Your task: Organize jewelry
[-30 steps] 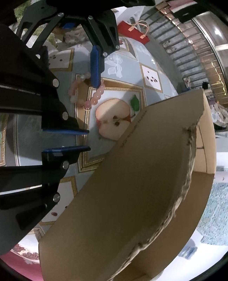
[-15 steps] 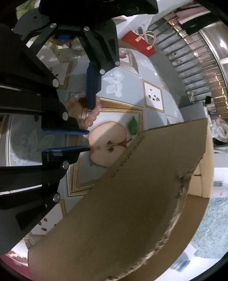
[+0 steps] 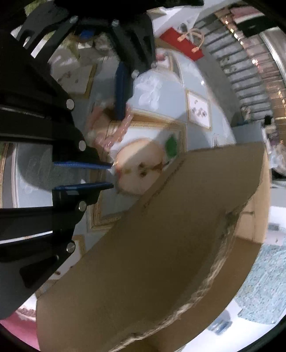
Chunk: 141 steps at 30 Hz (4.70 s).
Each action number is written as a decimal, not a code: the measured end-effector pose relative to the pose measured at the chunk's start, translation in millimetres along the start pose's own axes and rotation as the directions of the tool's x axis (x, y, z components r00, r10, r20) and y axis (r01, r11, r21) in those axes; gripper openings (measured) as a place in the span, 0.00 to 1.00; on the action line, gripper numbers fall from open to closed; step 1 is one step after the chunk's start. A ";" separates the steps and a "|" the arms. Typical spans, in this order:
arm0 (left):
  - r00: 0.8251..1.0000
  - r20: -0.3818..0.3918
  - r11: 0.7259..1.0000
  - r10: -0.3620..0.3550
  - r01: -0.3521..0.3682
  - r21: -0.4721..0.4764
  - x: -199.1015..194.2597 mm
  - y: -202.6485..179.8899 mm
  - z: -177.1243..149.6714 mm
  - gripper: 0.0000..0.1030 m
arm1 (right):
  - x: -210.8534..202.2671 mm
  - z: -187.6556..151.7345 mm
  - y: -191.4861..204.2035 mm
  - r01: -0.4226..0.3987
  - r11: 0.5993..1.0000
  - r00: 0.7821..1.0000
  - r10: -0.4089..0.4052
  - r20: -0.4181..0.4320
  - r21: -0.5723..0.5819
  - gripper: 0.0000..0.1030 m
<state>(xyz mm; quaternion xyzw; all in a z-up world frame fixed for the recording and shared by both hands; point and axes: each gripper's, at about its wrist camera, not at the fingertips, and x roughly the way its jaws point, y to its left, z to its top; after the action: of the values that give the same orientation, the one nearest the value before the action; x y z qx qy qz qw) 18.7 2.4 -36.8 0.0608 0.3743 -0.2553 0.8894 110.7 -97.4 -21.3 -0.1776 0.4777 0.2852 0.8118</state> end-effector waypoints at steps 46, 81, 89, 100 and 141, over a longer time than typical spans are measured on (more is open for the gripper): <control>0.997 -0.029 0.996 -0.074 0.075 0.054 21.6 -26.9 15.1 0.62 | -40.9 -93.9 -77.1 0.028 0.917 0.997 -0.057 0.060 0.398 0.05; 0.998 -0.065 1.000 0.019 -0.020 -0.009 24.6 0.4 28.2 0.12 | -16.7 -67.9 -64.4 -0.136 0.919 0.976 0.061 0.207 0.369 0.10; 0.999 -0.051 0.999 0.012 -0.013 -0.029 23.5 1.6 29.2 0.12 | -15.0 -59.8 -43.7 -0.010 0.944 0.981 -0.055 0.188 0.330 0.22; 0.999 -0.046 0.999 -0.002 0.001 -0.040 22.7 4.5 28.2 0.12 | -16.5 -56.3 -37.1 0.111 0.966 0.974 -0.152 0.165 0.235 0.22; 0.998 -0.056 1.000 0.014 -0.016 -0.026 28.0 0.0 32.8 0.12 | -22.9 -63.1 -59.2 -0.045 0.987 0.986 0.019 0.166 0.156 0.10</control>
<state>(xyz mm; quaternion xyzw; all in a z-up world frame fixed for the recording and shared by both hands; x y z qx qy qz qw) 56.1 -18.8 -33.0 0.0589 0.4019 -0.2419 0.8812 96.8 -185.3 -30.7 -0.0803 0.4335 0.2727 0.8552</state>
